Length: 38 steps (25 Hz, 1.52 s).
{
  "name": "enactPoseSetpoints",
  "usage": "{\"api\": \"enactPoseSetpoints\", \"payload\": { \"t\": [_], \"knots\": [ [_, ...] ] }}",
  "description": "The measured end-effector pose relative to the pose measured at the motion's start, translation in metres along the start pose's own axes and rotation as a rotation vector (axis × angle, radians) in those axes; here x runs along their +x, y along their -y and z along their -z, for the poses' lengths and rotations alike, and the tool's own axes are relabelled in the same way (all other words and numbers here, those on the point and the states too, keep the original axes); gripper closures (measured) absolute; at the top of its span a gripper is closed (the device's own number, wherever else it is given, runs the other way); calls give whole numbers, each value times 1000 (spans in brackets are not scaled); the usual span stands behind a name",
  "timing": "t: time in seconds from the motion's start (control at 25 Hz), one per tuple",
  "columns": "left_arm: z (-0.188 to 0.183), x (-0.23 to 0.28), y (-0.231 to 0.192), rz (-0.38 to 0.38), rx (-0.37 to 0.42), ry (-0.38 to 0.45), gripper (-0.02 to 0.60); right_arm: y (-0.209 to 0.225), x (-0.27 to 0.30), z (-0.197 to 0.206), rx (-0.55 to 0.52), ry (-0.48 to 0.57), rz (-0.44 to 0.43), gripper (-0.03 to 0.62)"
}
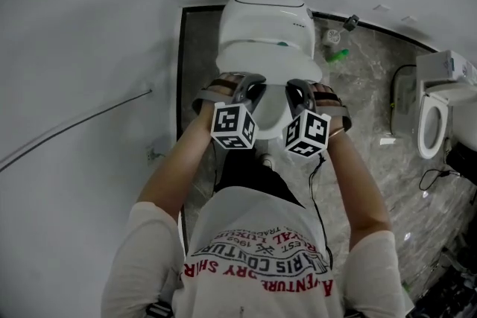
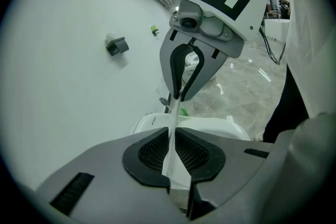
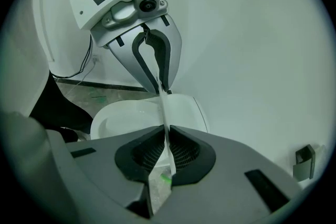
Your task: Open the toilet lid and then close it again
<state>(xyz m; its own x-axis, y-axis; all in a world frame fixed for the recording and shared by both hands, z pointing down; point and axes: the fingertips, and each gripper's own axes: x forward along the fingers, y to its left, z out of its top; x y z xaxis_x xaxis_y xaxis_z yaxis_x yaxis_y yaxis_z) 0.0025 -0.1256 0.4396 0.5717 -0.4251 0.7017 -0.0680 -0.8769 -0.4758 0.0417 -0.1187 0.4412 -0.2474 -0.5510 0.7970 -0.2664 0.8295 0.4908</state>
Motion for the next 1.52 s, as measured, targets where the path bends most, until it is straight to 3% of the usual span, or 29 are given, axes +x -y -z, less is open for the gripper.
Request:
{"api": "enactPoseSetpoints", "payload": {
  "t": [0.32,0.64,0.8,1.04,1.32,1.52],
  "knots": [
    [20,-6,67,-79,-11,7,531,-70,3,5,-44,32,102,571],
    [38,-3,115,-172,-26,10,526,-121,12,13,-82,82,111,571],
    [45,0,140,-156,-109,5,511,-146,15,19,-99,62,115,571],
    [56,10,188,-113,-98,-31,508,-194,27,35,-111,49,47,571],
    [76,29,233,-116,-25,-54,505,-239,50,50,-150,27,-1,568],
    [92,46,266,-101,-74,-44,491,-272,69,64,-191,10,-50,559]
  ]
}}
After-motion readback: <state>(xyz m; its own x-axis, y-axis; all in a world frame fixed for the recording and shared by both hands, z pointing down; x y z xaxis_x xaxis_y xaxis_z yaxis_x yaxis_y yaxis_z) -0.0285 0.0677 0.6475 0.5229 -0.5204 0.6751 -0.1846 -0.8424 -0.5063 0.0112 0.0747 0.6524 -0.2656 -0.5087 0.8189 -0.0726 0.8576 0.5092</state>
